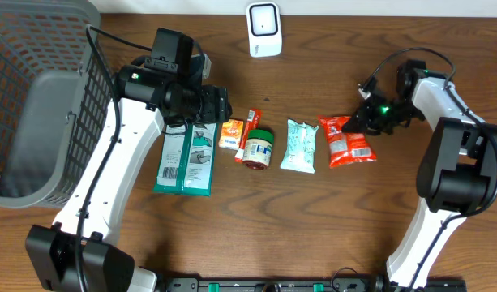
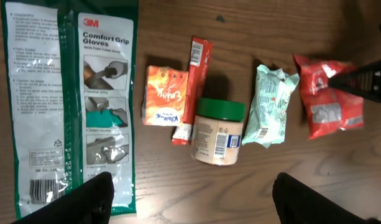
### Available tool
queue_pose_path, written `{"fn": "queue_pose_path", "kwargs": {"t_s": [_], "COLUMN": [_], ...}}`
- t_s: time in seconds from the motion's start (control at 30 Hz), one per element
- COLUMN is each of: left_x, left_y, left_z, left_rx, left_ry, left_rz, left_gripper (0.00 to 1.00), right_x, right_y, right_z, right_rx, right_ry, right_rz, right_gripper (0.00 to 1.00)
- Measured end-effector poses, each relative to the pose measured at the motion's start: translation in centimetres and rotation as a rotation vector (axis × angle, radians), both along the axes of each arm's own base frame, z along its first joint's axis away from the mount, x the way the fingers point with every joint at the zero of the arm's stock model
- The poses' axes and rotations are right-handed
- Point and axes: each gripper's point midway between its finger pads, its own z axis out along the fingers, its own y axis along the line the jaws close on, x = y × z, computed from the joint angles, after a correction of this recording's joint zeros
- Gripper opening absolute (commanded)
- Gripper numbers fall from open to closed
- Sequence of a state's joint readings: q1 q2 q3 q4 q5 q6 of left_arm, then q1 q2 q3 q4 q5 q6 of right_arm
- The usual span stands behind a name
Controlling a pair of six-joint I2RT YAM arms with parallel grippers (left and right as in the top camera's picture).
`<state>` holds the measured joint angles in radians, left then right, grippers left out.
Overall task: Scan the item barcode
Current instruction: 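Reach the right gripper to the red snack bag and grasp it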
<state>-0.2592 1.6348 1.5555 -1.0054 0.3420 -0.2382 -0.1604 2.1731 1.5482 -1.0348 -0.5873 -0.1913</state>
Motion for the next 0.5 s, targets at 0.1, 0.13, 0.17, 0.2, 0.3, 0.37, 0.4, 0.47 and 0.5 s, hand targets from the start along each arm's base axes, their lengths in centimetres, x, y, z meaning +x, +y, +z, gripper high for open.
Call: {"fn": "queue_pose_path", "kwargs": {"t_s": [0.1, 0.13, 0.17, 0.2, 0.3, 0.37, 0.4, 0.47, 0.5], "left_x": [0.5, 0.8, 0.9, 0.9, 0.9, 0.9, 1.0, 1.2, 1.2], "left_y": [-0.1, -0.2, -0.2, -0.2, -0.2, -0.5, -0.9, -2.2, -2.9], "left_z": [0.2, 0.3, 0.4, 0.4, 0.4, 0.5, 0.7, 1.5, 1.9], "left_rx": [-0.006, -0.01, -0.011, -0.011, -0.011, -0.025, -0.046, -0.118, -0.153], "left_ry": [-0.025, -0.036, -0.04, -0.042, -0.042, -0.042, -0.048, -0.071, -0.081], "left_rz": [0.0, 0.0, 0.0, 0.0, 0.0, -0.006, -0.015, -0.063, -0.093], "left_gripper": [0.82, 0.82, 0.82, 0.82, 0.82, 0.82, 0.82, 0.82, 0.82], "right_x": [0.2, 0.4, 0.7, 1.0, 1.3, 1.0, 0.8, 1.0, 1.2], "right_y": [-1.4, -1.5, -1.6, -1.4, -0.8, 0.4, 1.0, 2.3, 3.0], "right_z": [2.4, 4.3, 6.1, 8.5, 13.9, 17.2, 18.3, 20.4, 21.4], "right_rx": [-0.053, -0.065, -0.073, -0.075, -0.044, 0.031, 0.074, 0.174, 0.232], "right_ry": [-0.045, -0.092, -0.142, -0.206, -0.328, -0.387, -0.406, -0.45, -0.467], "right_rz": [-0.015, -0.018, -0.018, -0.019, -0.049, -0.07, -0.069, -0.074, -0.072], "right_gripper": [0.01, 0.01, 0.01, 0.01, 0.01, 0.01, 0.01, 0.01, 0.01]}}
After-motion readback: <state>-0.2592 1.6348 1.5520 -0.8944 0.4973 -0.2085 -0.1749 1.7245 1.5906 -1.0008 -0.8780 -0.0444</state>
